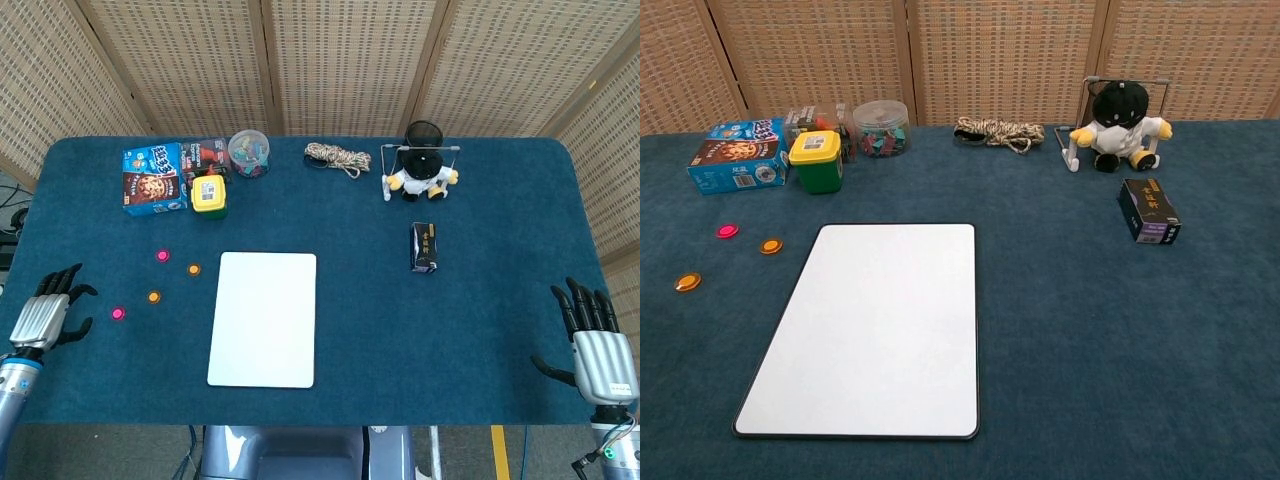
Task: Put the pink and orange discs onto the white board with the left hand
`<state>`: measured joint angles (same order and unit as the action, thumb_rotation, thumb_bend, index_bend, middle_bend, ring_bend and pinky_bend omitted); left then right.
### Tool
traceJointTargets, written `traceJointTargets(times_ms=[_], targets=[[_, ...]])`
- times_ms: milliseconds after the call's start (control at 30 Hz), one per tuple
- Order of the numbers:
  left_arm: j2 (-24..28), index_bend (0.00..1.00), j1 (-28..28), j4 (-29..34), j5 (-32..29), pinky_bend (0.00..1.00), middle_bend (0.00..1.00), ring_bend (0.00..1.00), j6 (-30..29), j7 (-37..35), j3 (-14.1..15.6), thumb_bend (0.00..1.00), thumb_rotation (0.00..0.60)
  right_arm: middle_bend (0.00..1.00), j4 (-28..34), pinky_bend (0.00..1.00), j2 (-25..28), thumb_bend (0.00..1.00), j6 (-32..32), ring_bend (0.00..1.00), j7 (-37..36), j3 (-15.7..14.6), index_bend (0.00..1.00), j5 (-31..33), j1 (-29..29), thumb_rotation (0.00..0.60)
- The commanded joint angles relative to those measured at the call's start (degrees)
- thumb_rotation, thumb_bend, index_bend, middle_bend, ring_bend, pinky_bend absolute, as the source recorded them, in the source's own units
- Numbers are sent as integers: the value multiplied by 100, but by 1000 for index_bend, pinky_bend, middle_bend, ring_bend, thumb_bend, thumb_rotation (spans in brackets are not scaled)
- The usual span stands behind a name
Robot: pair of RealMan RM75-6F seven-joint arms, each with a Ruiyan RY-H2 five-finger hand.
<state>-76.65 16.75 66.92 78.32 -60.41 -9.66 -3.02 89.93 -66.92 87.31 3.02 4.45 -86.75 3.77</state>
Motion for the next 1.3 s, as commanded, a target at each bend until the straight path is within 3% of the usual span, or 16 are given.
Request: traceJointTargets(times_ms=[33, 533, 1000, 1300], targets=[[-73, 325, 83, -33, -12, 0, 0, 0, 128, 70, 16, 393, 600, 0, 4, 0, 2, 0, -5, 0, -4, 2, 0, 7, 1, 600], [-612, 359, 280, -534, -331, 0, 0, 0, 569, 436, 9, 383, 600, 0, 22, 0, 22, 0, -37, 0, -70, 8, 0, 38, 5, 600], [-779, 364, 330, -758, -355, 0, 0, 0, 693, 249, 24, 386, 600, 0, 32, 0, 28, 0, -47, 0, -95, 10, 0, 46, 8, 600], [-834, 541, 309, -822, -307, 0, 0, 0, 593, 196, 35, 397, 600, 0, 40, 0, 25, 0, -42, 0, -84, 12, 0, 53, 5, 600]])
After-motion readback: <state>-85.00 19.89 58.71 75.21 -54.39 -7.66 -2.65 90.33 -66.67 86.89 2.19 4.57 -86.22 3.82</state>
